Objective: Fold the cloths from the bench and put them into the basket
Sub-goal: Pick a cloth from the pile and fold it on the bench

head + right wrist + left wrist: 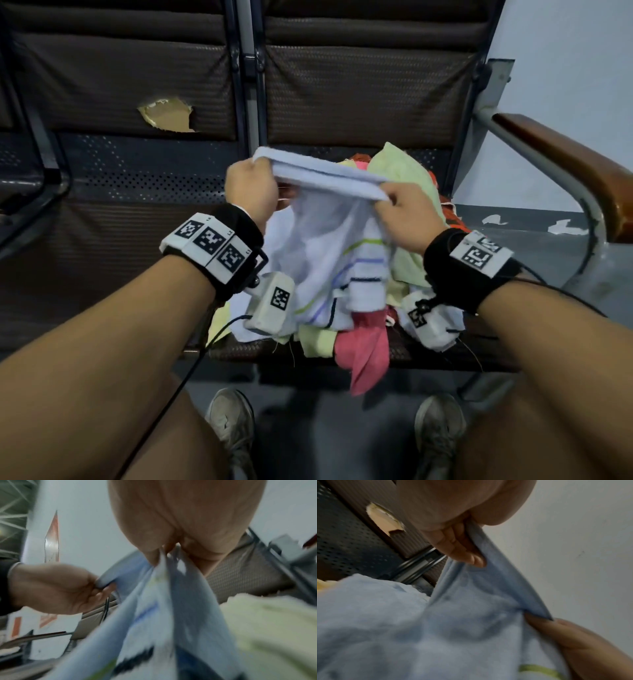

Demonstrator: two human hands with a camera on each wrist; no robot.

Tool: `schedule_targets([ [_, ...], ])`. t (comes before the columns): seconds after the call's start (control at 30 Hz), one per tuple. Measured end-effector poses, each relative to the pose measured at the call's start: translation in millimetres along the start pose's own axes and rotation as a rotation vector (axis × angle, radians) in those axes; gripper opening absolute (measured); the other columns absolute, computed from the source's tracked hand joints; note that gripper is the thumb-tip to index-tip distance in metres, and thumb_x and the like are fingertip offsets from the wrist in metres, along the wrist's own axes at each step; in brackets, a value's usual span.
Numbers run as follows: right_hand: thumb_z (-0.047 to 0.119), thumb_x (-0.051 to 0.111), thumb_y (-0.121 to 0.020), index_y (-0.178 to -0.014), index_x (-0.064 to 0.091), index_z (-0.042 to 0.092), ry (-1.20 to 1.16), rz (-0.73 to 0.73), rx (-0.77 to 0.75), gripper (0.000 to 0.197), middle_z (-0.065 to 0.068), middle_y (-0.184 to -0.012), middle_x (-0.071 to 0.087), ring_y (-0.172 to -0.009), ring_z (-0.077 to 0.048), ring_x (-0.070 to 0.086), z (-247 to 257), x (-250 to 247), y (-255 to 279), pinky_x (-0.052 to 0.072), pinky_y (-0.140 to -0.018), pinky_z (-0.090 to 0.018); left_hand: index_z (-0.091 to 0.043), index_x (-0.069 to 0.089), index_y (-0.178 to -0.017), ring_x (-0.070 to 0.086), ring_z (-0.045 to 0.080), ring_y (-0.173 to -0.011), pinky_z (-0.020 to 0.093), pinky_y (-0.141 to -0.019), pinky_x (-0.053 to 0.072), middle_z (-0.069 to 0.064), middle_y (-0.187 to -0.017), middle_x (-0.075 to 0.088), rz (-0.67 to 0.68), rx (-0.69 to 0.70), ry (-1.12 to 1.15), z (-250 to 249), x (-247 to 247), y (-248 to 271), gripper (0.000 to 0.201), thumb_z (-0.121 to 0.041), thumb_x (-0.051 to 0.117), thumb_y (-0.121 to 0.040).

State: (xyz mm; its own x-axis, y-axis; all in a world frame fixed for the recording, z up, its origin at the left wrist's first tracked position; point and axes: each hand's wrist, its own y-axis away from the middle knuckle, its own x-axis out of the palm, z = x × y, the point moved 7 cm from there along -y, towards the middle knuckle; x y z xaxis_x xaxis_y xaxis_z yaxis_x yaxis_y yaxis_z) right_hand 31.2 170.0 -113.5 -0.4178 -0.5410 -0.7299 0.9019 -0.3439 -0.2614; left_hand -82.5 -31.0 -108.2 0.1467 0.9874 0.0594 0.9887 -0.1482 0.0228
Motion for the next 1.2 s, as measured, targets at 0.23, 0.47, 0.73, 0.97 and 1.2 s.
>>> schedule_targets([
  [0.23, 0.041, 0.067, -0.089, -0.063, 0.06, 0.011, 0.439, 0.399, 0.019, 0.04, -0.006, -0.06, 0.054, -0.063, -0.026, 0.054, -37, 15, 17, 0.043, -0.06, -0.036, 0.007, 0.058, -0.123, 0.067, 0.038, -0.102, 0.039, -0.069, 0.062, 0.027, -0.117, 0.064, -0.092, -0.038, 0.047, 21, -22, -23, 0.035, -0.005, 0.037, -0.098],
  [0.47, 0.039, 0.061, -0.094, -0.07, 0.054, 0.021, 0.559, 0.123, -0.067, 0.031, -0.004, -0.066, 0.054, -0.067, -0.027, 0.05, -42, -12, 14, 0.037, -0.062, -0.032, -0.006, 0.072, -0.086, 0.072, 0.028, -0.072, 0.03, -0.062, 0.06, 0.018, -0.086, 0.07, -0.101, -0.032, -0.031, 34, -34, -33, 0.018, -0.005, 0.056, -0.094],
  [0.73, 0.034, 0.055, -0.098, -0.053, 0.038, 0.024, 0.583, 0.235, -0.075, 0.049, 0.001, -0.054, 0.041, -0.052, -0.021, 0.043, -57, -5, 24, 0.024, -0.048, -0.03, -0.005, 0.056, -0.093, 0.068, 0.023, -0.069, 0.026, -0.055, 0.056, 0.014, -0.087, 0.064, -0.048, -0.095, 0.029, 37, -28, -36, 0.012, -0.008, 0.045, -0.097],
  [0.97, 0.033, 0.074, -0.084, -0.06, 0.049, 0.022, 0.184, -0.067, -0.021, 0.036, 0.006, -0.055, 0.045, -0.056, -0.014, 0.044, -66, -46, 20, 0.031, -0.056, -0.032, -0.002, 0.071, -0.104, 0.064, 0.011, -0.047, 0.02, -0.055, 0.055, 0.011, -0.075, 0.068, 0.011, -0.105, -0.03, 43, -32, -35, 0.016, -0.004, 0.06, -0.093],
  [1.2, 0.032, 0.069, -0.091, -0.092, 0.071, 0.021, 0.187, -0.036, 0.038, 0.011, 0.006, -0.07, 0.061, -0.062, -0.01, 0.053, -90, -57, 22, 0.033, -0.055, -0.022, -0.015, 0.074, -0.088, 0.055, 0.005, -0.065, 0.013, -0.061, 0.049, -0.005, -0.07, 0.062, 0.375, -0.266, 0.062, 39, -9, -27, 0.018, -0.012, 0.059, -0.097],
])
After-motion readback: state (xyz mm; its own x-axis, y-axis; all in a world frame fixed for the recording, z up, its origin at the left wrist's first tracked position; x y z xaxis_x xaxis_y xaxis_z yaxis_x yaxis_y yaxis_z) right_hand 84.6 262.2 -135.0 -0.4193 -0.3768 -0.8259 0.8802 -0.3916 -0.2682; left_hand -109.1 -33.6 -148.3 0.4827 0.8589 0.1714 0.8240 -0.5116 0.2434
